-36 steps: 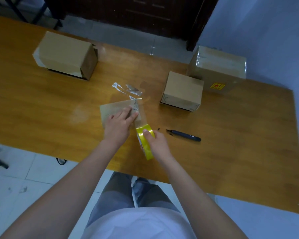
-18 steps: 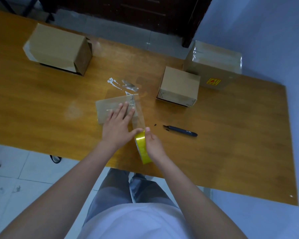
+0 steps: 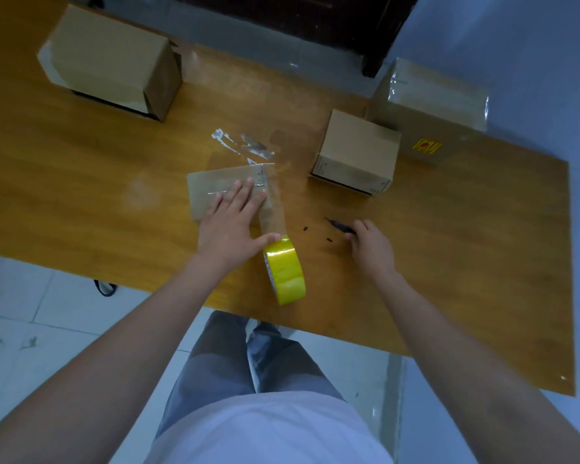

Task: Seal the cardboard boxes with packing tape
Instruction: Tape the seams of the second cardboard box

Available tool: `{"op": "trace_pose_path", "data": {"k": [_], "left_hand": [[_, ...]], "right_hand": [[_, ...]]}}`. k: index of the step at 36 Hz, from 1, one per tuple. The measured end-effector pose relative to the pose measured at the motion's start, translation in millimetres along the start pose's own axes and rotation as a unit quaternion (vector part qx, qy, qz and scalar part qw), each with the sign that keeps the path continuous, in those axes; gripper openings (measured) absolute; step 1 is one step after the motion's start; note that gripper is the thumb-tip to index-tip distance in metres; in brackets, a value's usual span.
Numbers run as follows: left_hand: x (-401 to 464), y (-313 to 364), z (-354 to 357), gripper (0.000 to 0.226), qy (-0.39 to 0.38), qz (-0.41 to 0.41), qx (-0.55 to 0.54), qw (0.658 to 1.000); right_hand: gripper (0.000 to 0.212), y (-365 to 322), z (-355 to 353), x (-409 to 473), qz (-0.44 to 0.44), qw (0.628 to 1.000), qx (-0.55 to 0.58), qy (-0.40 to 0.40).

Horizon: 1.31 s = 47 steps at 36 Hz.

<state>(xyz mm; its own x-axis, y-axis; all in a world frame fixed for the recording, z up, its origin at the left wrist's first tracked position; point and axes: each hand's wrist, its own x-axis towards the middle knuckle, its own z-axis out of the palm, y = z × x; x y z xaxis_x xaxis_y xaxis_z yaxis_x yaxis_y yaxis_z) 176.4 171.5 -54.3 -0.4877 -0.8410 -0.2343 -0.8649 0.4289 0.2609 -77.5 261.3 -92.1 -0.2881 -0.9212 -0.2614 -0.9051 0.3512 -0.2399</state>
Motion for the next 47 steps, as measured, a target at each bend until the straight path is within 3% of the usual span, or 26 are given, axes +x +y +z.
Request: {"op": "trace_pose_path", "data": {"k": [3,8,13,23,27,33,39,44,47], "left_hand": [[0.0,-0.7,0.2,0.087,0.001,0.001,0.0,1.0],[-0.2,1.3,-1.1,0.087,-0.008,-0.005,0.01,1.0],[-0.7,1.7,-1.7,0.088,-0.002,-0.005,0.007,1.0],[-1.2,3.3,-2.6,0.085,-0.002,-0.005,0.006,1.0],[-0.8,2.6,-2.2,0.084,0.002,-0.004,0.01,1.0],[0.4,0.9,-0.1,0.086,0.001,-0.001,0.003,1.0],[0.1,1.4,-0.5,0.086,-0.001,-0.003,0.008,1.0],[0.6,0.8,-2.1,0.087,-0.013,-0.002,0.01,1.0],[0.5,1.0,-2.0,0.087,-0.012,-0.003,0.011,1.0]], "right_hand": [[0.023,-18.3,-14.1,-4.9,-0.127,0.988,0.072,0.054],[0.032,-46.1,-32.7,-8.3,-0.296,0.948,0.015,0.115],[0.02,-60.8,-37.1,-3.2,-0.309,0.942,-0.014,0.13],[0.023,-69.0,-43.3,7.1,-0.32,0.939,-0.062,0.111],[0.017,-69.1,-42.0,7.2,-0.294,0.944,-0.082,0.123],[0.01,-46.9,-25.1,6.7,-0.179,0.969,-0.163,0.05],[0.024,-33.0,-11.9,5.5,-0.042,0.992,-0.12,0.012],[0.026,-45.1,2.3,14.6,0.017,0.994,-0.101,-0.026],[0.03,-57.3,5.5,17.4,0.032,0.999,-0.017,0.011]]}}
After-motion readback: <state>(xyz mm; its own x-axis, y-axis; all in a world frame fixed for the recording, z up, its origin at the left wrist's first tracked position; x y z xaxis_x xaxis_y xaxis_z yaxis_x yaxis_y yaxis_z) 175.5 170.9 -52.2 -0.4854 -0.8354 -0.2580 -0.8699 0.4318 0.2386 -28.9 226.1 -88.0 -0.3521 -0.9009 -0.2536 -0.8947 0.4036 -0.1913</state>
